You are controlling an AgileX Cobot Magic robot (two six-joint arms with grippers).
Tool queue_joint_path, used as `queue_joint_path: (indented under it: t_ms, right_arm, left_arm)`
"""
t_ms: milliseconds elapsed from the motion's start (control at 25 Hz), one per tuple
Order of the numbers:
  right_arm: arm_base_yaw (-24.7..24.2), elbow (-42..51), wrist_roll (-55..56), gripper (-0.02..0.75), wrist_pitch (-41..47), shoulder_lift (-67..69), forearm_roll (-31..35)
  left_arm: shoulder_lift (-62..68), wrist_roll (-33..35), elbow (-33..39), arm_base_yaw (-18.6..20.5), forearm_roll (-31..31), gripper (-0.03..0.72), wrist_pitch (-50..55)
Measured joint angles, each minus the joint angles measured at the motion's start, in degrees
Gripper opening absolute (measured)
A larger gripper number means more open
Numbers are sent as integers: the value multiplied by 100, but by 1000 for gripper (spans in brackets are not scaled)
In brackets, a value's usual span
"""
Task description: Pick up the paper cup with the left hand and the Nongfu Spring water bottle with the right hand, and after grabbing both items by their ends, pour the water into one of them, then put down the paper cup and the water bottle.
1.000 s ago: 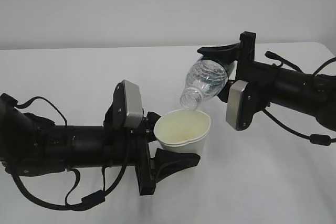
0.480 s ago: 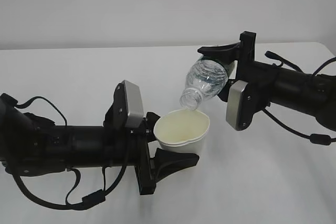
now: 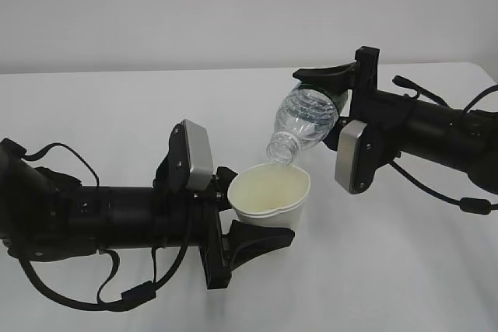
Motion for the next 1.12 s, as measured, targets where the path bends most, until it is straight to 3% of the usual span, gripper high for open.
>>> queue_joint_path:
  t_ms: [1120]
  right_arm:
    - [0,0,-250,470,-3,0,80]
  left_arm:
    - [0,0,0,0,0,464,129]
